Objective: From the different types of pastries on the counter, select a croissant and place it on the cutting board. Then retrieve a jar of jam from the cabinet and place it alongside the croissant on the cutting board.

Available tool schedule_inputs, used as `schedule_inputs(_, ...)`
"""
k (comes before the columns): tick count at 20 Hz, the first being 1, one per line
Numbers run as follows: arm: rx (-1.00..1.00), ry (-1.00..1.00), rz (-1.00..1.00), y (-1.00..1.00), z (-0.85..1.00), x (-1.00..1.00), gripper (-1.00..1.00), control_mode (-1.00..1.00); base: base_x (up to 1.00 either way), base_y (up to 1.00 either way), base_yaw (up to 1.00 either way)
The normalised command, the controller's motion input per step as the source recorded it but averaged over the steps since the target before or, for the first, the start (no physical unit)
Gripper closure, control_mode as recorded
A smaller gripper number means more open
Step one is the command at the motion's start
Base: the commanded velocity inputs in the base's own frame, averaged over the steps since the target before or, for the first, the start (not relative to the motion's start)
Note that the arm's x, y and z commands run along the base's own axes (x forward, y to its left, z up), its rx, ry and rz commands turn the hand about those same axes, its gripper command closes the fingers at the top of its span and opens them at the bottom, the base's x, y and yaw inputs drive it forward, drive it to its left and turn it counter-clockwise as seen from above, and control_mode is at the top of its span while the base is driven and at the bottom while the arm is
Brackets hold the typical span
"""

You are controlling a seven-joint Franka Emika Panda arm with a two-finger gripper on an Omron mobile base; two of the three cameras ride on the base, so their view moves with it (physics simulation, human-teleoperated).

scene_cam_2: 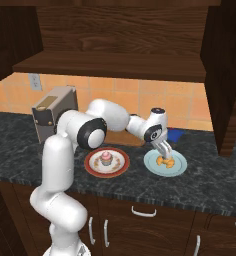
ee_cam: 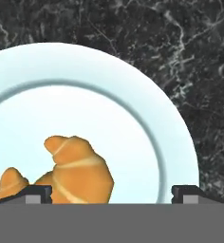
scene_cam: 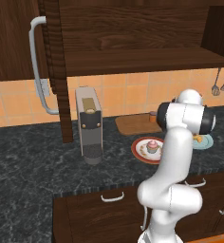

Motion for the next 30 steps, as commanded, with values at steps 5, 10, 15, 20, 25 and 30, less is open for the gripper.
schedule_inputs(5, -0.01, 0.00, -0.02, -0.24, 0.00, 0.01, -1.00, -1.00, 0.00, 0.00, 0.00)
schedule_inputs(10, 0.00, 0.01, 0.00, -0.35, 0.00, 0.02, -1.00, -1.00, 0.00, 0.00, 0.00)
schedule_inputs(15, 0.03, 0.08, -0.02, -0.08, 0.00, -0.05, -1.00, -1.00, 0.00, 0.00, 0.00)
schedule_inputs(20, 0.07, 0.14, -0.08, -0.14, 0.00, -0.13, -1.00, -1.00, 0.00, 0.00, 0.00)
schedule_inputs(25, 0.08, 0.09, -0.11, -0.09, -0.07, -0.05, -1.00, -1.00, 0.00, 0.00, 0.00)
schedule_inputs(30, 0.07, 0.03, -0.15, 0.01, -0.28, -0.07, -1.00, -1.00, 0.00, 0.00, 0.00)
